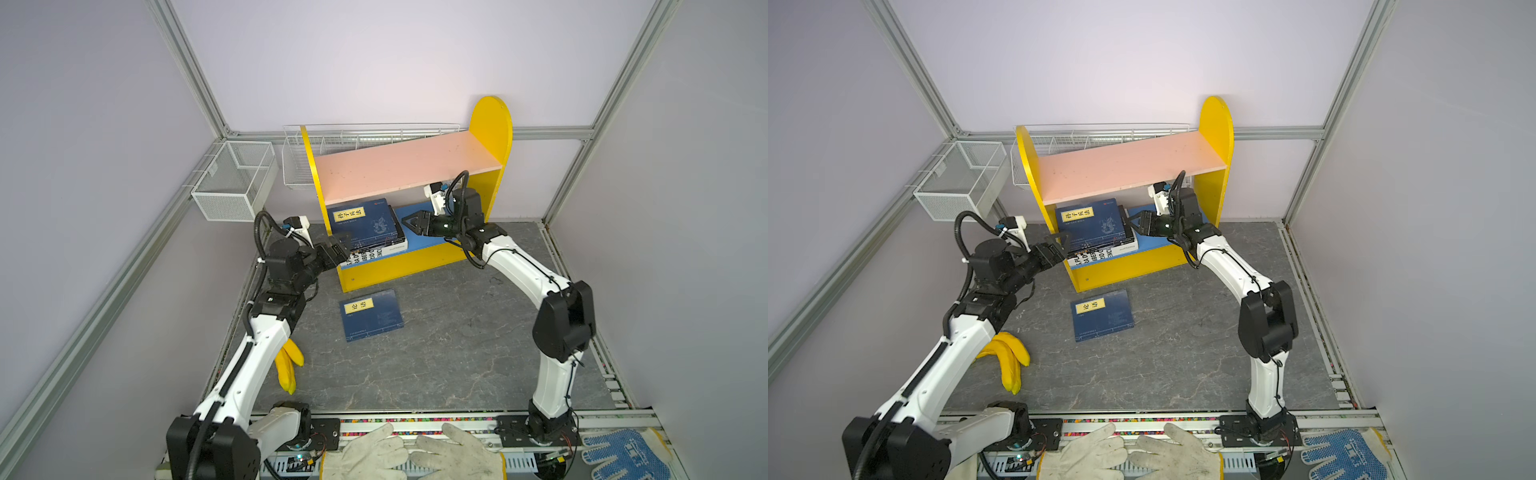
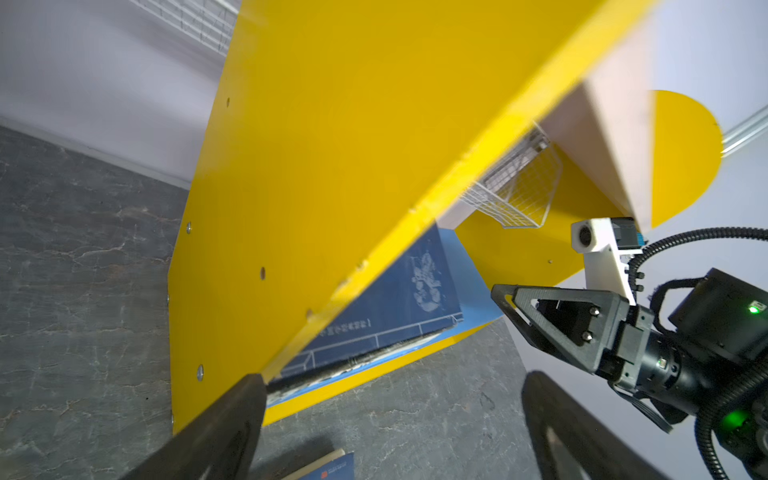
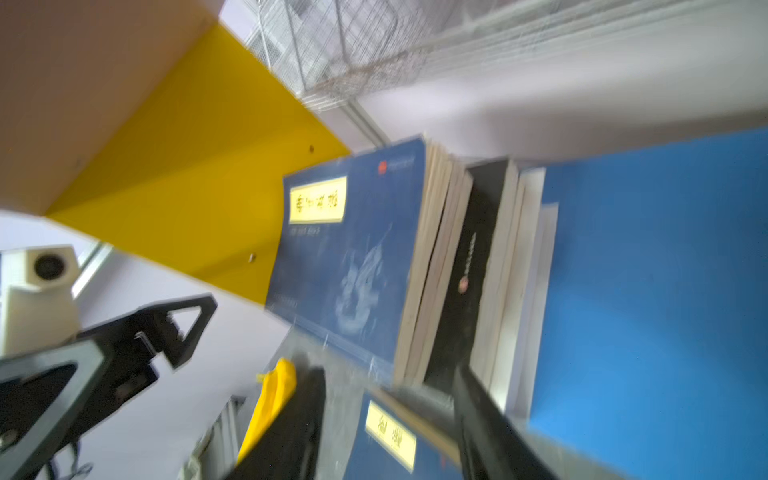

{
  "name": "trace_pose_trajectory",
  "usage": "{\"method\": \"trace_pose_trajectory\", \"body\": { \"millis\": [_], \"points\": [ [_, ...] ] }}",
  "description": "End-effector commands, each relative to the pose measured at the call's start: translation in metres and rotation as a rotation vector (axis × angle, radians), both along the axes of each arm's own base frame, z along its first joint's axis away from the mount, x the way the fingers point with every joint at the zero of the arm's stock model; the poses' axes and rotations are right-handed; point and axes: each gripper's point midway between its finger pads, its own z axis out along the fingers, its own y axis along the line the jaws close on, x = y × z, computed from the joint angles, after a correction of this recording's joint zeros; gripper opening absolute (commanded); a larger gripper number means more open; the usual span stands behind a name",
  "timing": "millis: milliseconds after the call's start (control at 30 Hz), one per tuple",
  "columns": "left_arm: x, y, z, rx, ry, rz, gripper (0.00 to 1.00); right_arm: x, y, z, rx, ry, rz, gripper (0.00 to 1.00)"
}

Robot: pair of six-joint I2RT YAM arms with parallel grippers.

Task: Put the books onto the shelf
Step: 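Release the book and lower both grippers to the last blue book on the table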

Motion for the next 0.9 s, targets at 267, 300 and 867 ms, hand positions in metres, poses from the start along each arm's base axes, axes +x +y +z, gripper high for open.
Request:
{"method": "trace_pose_trajectory", "body": {
  "millis": [267,300,867],
  "points": [
    [-0.081,0.030,-0.133,0.006,0.361,0.121,0.95,-0.081,-0.035,-0.081,-0.134,0.109,-0.105,0.67],
    [-0.086,0.031,-0.146,-0.006,0.387,0.130,0.95,-0.089,-0.035,-0.095,-0.155,0.135,-0.108,0.69],
    [-0.105,0.023,-0.250,-0.071,0.595,0.166,0.94,-0.126,0.016,-0.260,-0.316,0.412,-0.063,0.73]
  ]
}}
